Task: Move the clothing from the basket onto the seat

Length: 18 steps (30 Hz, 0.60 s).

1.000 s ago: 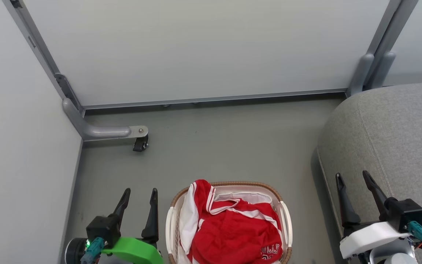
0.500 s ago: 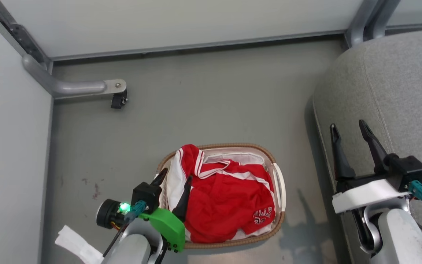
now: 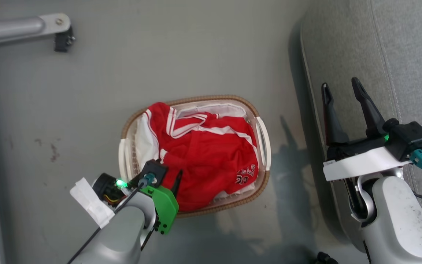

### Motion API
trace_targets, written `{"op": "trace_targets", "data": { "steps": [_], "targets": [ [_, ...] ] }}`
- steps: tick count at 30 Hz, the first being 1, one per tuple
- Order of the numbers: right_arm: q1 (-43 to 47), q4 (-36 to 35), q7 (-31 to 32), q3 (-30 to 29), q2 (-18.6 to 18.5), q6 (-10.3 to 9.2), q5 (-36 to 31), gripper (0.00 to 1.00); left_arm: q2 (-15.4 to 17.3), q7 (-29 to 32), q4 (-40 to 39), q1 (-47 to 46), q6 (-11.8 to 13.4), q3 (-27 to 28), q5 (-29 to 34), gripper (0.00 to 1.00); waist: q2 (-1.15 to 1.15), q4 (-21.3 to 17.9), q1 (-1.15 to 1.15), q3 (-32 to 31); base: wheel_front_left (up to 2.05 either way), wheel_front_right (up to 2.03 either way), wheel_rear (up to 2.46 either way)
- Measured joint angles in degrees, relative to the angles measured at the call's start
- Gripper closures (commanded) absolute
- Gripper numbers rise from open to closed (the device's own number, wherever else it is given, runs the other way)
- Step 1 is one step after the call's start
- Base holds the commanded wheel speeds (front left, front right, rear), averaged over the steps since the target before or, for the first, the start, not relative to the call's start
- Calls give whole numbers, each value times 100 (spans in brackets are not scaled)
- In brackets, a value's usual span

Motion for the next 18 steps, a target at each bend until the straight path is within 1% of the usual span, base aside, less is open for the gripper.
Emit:
{"op": "trace_targets", "data": {
  "steps": [8, 13, 18],
  "targets": [
    [-201, -36, 0, 91, -1, 0, 207, 0, -2, 101, 753, -494, -7, -237, -175, 0, 0, -330, 0, 732, 0, 0, 0],
    [-284, -68, 0, 135, -1, 0, 307, 0, 15, 205, 987, -632, -5, -270, -226, 0, 0, -506, 0, 1070, 0, 0, 0],
    [-376, -73, 1, 193, -1, 0, 376, 0, 92, 413, 1125, -732, 80, -286, -245, 0, 0, -644, 0, 1340, 0, 0, 0]
  ]
}}
